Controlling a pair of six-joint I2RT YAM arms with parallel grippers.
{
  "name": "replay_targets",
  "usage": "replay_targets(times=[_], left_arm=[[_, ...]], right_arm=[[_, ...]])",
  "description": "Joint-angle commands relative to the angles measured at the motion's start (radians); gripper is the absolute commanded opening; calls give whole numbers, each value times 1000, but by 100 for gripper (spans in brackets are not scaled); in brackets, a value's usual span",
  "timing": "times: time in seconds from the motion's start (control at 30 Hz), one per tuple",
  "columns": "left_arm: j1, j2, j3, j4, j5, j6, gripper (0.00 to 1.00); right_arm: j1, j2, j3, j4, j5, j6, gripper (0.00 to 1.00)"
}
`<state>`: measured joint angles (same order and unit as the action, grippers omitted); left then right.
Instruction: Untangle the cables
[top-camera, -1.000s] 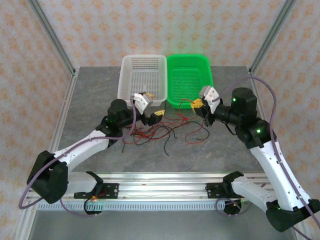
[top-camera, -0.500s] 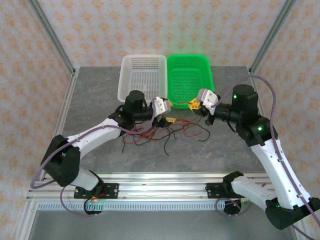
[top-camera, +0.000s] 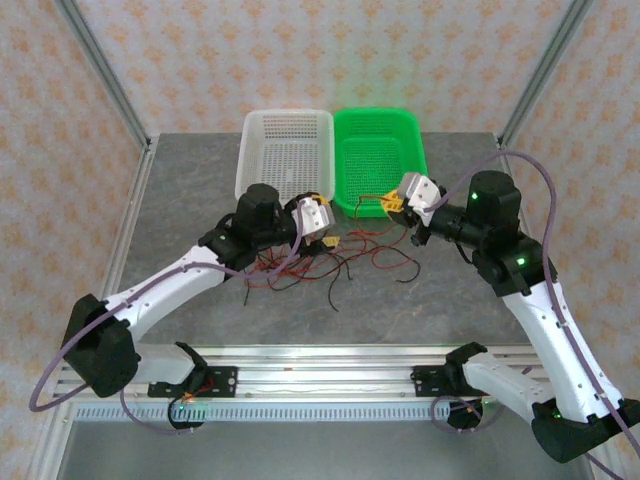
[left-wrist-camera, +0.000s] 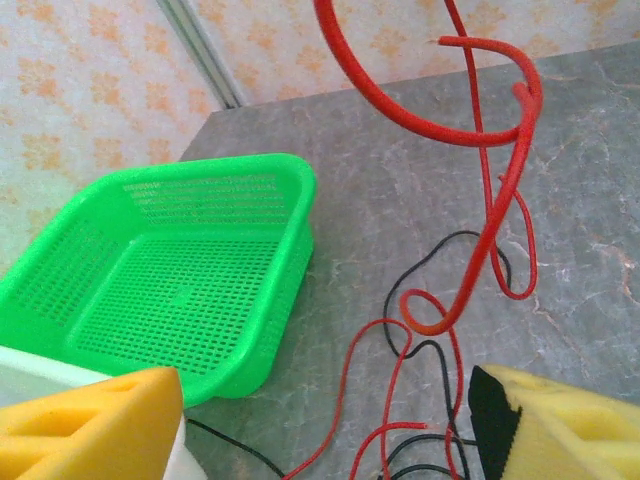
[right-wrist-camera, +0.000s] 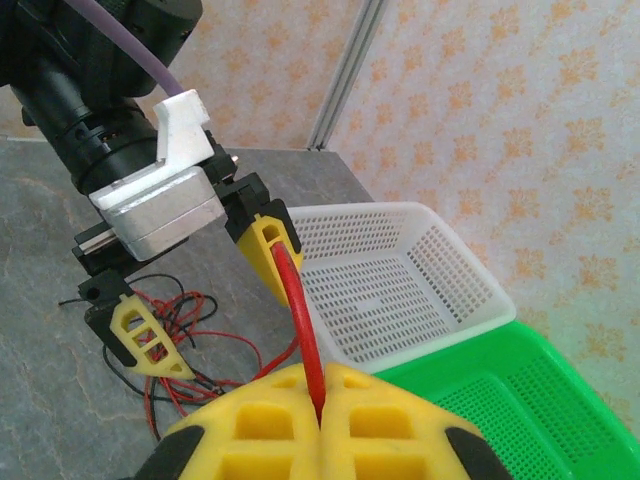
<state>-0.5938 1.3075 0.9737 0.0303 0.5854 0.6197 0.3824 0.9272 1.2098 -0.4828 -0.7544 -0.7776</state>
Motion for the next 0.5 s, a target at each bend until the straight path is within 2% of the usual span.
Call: replay_targets(times=[0.0,0.1,0.3,0.47], left_arm=[[-2,-5,-13,-15,31,2,81],[-12,22,-19,57,89,-23,85],[-35,92,3,134,169,-62,85],[-54,125,-25,262,190,-124,74]], right_arm=[[-6,-13,-3,55,5,27,0],[-7,-9,-3,58,-1,32,0],[-7,3,-10,85,-11,56,0],[-6,16,-10,94,-22,67,0]])
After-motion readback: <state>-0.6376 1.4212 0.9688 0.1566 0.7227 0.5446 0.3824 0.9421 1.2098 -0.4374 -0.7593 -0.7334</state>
